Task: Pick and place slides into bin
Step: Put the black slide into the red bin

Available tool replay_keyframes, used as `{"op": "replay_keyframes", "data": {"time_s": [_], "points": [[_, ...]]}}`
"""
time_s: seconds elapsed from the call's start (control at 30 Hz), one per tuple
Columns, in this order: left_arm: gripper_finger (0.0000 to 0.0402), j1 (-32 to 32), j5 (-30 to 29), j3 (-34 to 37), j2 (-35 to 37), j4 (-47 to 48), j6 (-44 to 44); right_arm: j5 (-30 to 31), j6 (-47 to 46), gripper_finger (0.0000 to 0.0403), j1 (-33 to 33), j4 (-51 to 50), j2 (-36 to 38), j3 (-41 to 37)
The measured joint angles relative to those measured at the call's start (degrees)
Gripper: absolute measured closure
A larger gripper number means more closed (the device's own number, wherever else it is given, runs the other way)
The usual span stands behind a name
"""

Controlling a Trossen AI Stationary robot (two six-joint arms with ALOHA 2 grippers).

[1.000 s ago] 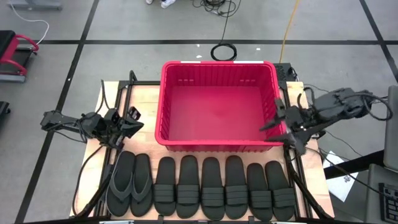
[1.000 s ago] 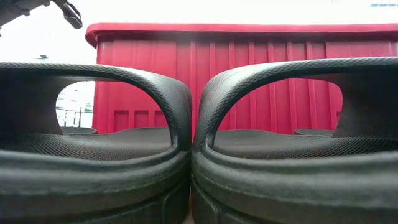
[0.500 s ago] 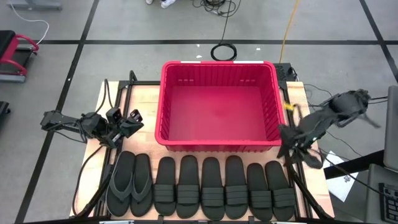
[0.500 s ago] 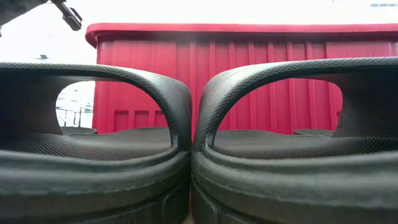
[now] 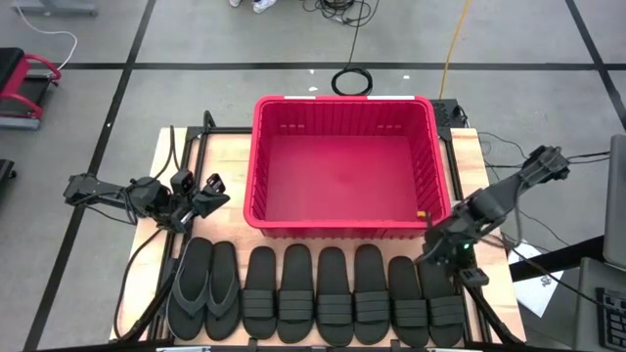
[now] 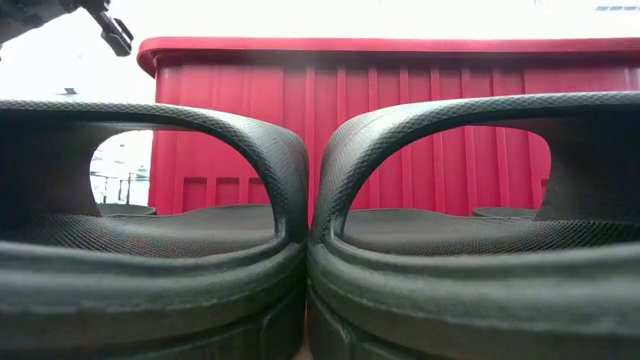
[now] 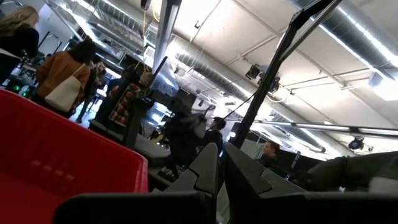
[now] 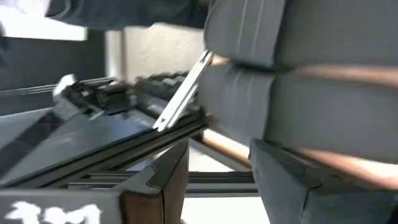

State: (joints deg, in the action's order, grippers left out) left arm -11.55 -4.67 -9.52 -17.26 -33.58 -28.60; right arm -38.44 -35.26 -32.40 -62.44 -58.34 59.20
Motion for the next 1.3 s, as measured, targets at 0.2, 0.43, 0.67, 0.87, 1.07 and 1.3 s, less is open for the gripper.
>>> {"op": "replay_keyframes", "data": {"time_s": [0.2, 0.43, 0.67, 0.87, 1.07, 1.3], "points": [[0.0376, 0.00, 0.15, 0.00, 0.00, 0.77, -0.06, -5.28, -4.10, 0.0238, -1.83, 13.92, 1.29, -9.64], [0.0376, 0.00, 0.15, 0.00, 0.00, 1.35, -0.11, -4.83, -4.74, 0.0234, -5.28, 18.32, 1.00, -13.50], [0.0376, 0.00, 0.15, 0.00, 0.00, 2.34, -0.22, 4.18, -2.69, 0.0193, -6.34, 25.57, 1.04, -18.22], [0.0376, 0.00, 0.13, 0.00, 0.00, 2.27, -0.22, 6.94, -6.07, 0.0160, -6.36, 33.87, 1.02, -24.84], [0.0376, 0.00, 0.13, 0.00, 0.00, 2.32, -0.22, 5.27, -10.57, 0.0154, -7.55, 42.24, 1.00, -31.39], [0.0376, -0.01, 0.12, 0.00, 0.00, 2.39, -0.22, 2.39, -17.11, 0.0154, -12.13, 48.65, 1.02, -35.25]]}}
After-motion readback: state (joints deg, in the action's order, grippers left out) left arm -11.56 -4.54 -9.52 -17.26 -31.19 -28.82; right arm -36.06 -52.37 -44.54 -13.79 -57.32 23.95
